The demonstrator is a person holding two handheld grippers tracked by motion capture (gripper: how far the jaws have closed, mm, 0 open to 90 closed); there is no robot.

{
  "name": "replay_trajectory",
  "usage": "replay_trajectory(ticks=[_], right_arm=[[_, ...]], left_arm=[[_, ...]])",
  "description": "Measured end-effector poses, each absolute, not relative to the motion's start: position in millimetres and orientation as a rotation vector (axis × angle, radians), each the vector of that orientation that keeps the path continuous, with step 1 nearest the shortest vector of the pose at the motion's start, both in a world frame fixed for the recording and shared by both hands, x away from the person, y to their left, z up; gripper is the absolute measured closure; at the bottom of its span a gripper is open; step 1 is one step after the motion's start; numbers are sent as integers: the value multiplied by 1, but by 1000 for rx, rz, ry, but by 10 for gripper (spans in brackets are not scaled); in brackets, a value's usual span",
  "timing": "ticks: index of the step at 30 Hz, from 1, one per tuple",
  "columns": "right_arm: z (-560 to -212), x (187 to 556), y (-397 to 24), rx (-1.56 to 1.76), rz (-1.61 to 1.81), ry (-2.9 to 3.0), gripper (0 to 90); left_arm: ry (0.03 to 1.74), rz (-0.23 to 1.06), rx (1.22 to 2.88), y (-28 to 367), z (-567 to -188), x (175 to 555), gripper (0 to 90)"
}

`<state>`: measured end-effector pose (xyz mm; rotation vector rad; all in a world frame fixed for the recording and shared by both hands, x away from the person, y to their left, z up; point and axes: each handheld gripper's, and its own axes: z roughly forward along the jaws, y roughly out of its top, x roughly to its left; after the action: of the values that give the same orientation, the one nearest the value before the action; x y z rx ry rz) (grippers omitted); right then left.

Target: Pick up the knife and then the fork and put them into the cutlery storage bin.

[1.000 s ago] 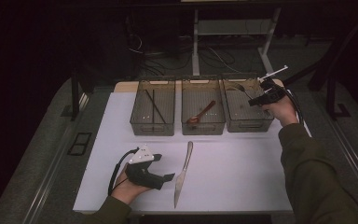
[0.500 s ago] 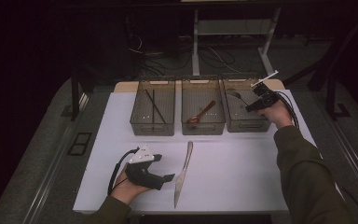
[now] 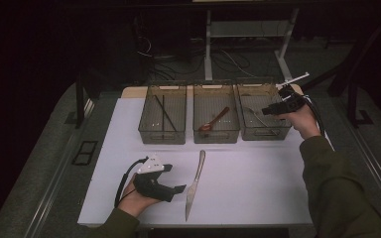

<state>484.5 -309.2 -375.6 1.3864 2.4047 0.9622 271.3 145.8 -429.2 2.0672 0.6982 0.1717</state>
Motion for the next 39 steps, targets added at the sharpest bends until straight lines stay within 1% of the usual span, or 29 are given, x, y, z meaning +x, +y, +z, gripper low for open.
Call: replay_trajectory(ticks=[2,4,5,11,12,15,19,23,27,28,30,31,39], right_arm=[[-370,477,-310,1354,1006,2401,515],[-364,467,-311,1327,1068,2398,463],[-362,462,-311,1311,1082,2401,457],[-361,426,-307,1204,1138,2411,378],[-362,420,-307,1187,1148,2411,370],[-365,400,-306,1149,1191,2398,351],[-376,370,-304,1112,1236,2375,328],[-387,347,-298,1094,1276,2360,283],[-397,327,-290,1049,1287,2331,243],[-400,322,-289,1049,1296,2321,238],[-407,314,-286,1046,1304,2319,207],[-410,310,-285,1051,1302,2319,198],[-428,280,-280,1009,1343,2323,174]], left_arm=[[702,171,2066,145,-430,271,128],[697,170,2074,145,-430,272,128],[697,169,2073,145,-430,272,128],[703,163,2088,143,-430,271,132],[708,161,2085,142,-430,271,137],[702,133,2084,142,-428,270,190],[684,98,2089,139,-426,269,326],[674,61,2102,133,-427,269,515],[662,62,2127,122,-426,267,714],[655,62,2140,119,-426,267,775],[649,55,2153,113,-427,266,863],[639,62,2172,110,-427,266,887],[629,97,2231,83,-436,270,888]])
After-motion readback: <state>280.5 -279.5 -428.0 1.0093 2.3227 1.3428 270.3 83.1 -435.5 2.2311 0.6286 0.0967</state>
